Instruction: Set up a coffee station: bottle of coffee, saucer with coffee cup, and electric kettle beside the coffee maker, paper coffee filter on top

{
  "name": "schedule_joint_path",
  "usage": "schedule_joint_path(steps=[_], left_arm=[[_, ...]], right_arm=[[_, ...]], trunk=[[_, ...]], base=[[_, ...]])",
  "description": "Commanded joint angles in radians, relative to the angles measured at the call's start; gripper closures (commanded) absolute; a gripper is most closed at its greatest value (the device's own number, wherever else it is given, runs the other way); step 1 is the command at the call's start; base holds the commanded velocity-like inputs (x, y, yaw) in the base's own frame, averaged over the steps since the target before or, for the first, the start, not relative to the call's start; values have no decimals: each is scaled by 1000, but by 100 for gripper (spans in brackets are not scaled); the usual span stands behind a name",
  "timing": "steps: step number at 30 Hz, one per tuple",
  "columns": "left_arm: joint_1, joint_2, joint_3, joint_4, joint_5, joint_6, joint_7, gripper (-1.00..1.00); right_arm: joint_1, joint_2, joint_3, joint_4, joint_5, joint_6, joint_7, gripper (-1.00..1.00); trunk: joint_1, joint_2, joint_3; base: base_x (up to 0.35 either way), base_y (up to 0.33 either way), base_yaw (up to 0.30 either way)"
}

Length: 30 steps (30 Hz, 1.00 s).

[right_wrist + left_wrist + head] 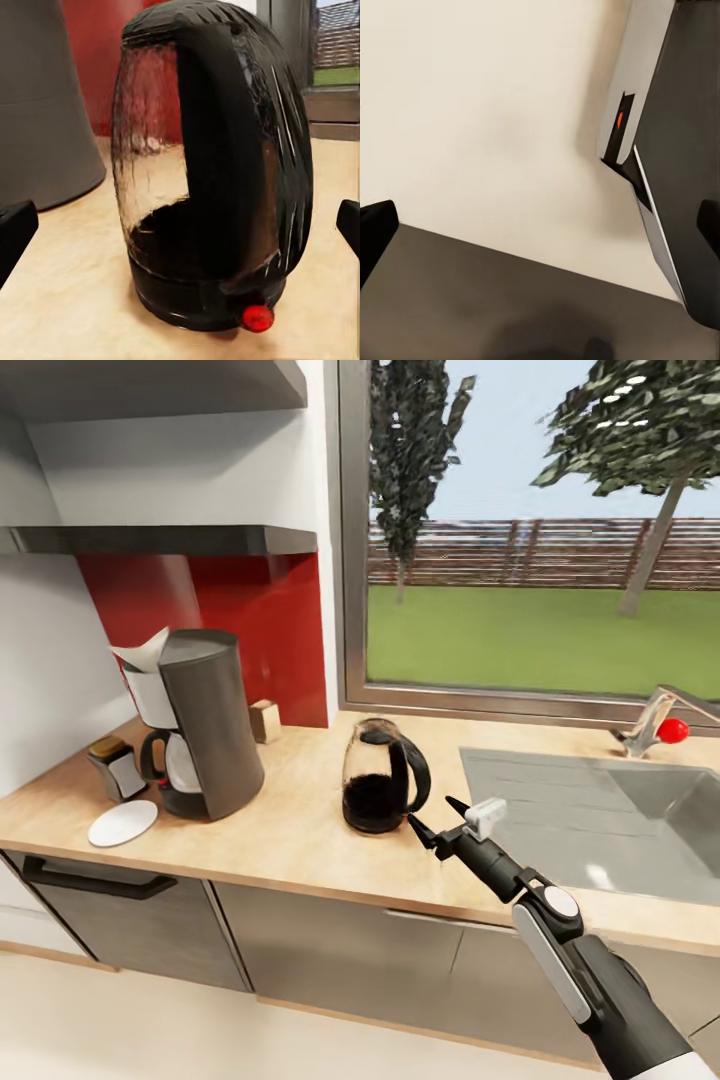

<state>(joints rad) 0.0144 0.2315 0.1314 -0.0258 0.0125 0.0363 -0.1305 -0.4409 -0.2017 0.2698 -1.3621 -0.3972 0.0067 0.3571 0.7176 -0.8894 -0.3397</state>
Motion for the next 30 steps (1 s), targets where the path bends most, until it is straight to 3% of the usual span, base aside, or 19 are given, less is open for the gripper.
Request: schedule_joint_path(steps=[1,17,30], left_arm=[[1,0,7,-3,1,4,-4,-100],[1,-11,8,-2,1,4,-4,-100],[1,-12,8,-2,1,4,-4,-100]], right_arm=[[-1,-1,2,0,-10,1,2,-100],[-1,-1,2,1,-6,1,0,-100],[-1,1,5,30,-4,1,0,-100]], trunk=[[1,-1,-1],[1,-1,-1],[1,-1,-1]], base=[[328,-8,0],[194,-34,0],[19,-11,0]])
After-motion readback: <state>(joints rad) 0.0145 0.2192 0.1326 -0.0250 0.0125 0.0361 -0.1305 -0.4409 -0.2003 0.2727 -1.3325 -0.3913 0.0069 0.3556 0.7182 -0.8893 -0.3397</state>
